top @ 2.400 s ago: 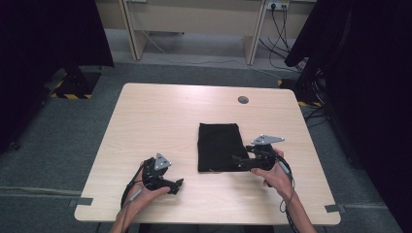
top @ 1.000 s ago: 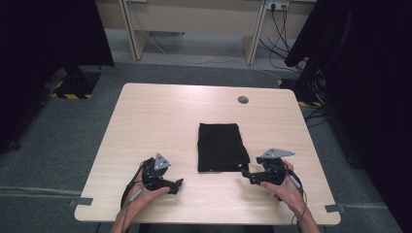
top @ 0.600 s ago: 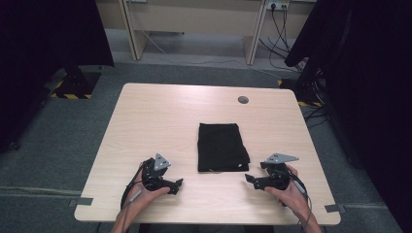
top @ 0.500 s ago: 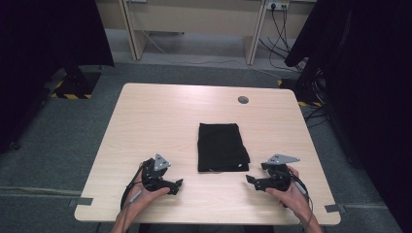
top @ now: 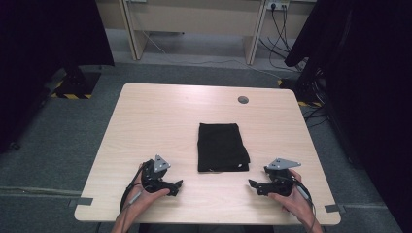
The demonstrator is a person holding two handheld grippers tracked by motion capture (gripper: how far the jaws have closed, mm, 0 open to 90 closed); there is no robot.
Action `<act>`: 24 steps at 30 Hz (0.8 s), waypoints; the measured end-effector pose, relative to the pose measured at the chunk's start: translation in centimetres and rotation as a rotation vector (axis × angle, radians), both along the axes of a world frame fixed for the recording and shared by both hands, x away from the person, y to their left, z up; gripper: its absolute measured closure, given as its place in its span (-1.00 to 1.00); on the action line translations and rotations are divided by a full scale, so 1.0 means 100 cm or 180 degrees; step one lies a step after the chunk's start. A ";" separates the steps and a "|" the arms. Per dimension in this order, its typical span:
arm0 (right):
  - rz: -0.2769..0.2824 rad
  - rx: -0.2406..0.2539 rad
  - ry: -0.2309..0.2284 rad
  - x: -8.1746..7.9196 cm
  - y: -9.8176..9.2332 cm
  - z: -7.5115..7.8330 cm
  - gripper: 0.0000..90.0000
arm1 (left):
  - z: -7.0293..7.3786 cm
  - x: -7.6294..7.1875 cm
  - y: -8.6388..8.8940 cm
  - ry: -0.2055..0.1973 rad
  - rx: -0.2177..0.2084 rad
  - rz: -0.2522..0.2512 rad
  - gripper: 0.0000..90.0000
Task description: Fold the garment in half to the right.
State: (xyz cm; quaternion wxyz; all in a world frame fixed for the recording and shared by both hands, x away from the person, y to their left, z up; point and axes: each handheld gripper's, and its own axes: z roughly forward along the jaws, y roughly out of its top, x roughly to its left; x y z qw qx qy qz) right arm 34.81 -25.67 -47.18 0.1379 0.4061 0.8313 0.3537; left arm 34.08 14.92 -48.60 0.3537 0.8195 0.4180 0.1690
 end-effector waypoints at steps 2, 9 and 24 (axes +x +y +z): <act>-0.0016 -0.0023 -0.0001 -0.001 -0.001 -0.001 -0.63 | 0.000 -0.001 0.000 -0.0001 -0.0001 -0.0002 -1.00; -0.0022 -0.0108 -0.0066 -0.007 -0.004 -0.005 -0.64 | 0.000 -0.009 -0.001 -0.0003 0.0002 -0.0012 -1.00; -0.0107 -0.0145 -0.0107 -0.026 -0.015 -0.006 -0.65 | 0.000 -0.027 0.001 0.0007 0.0011 -0.0029 -1.00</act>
